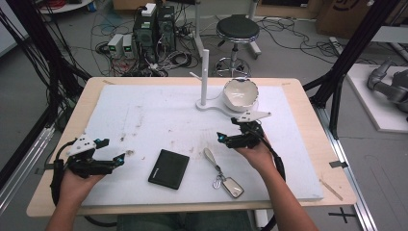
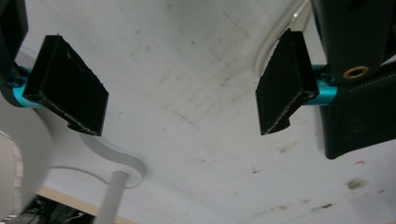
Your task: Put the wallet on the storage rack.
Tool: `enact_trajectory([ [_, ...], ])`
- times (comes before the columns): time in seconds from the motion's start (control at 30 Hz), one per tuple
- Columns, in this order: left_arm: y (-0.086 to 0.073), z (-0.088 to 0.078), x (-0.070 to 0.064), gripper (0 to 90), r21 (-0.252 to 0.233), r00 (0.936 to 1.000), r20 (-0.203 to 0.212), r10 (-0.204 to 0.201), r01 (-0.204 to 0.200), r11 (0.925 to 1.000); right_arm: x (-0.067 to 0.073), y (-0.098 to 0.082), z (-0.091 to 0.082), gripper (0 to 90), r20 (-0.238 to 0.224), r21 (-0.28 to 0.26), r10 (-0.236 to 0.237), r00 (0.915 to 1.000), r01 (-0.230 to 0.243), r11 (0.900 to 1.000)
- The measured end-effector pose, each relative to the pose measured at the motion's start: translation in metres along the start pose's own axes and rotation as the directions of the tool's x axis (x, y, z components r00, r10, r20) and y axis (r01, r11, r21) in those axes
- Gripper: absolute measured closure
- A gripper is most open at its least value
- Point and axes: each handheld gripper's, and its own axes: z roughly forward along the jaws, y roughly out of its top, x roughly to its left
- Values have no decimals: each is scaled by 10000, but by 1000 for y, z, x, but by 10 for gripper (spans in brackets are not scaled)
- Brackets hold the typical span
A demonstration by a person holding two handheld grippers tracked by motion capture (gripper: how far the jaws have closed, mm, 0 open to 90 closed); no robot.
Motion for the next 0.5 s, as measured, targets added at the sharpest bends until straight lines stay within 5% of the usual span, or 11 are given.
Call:
enact_trajectory([
  [0.23,-4,-7,-2,159,52,9998,-149,97,-96,9999,17,11,20,172,-725,182,-416,9965,430,9989],
  [0.3,-5,-8,-4,159,138,9997,-214,91,-88,9999,27,16,32,172,-1242,373,-508,9910,558,9977],
  [0.5,-5,-5,-9,159,238,9996,-207,167,-162,9996,39,20,50,172,-1810,452,-624,9815,716,9964],
])
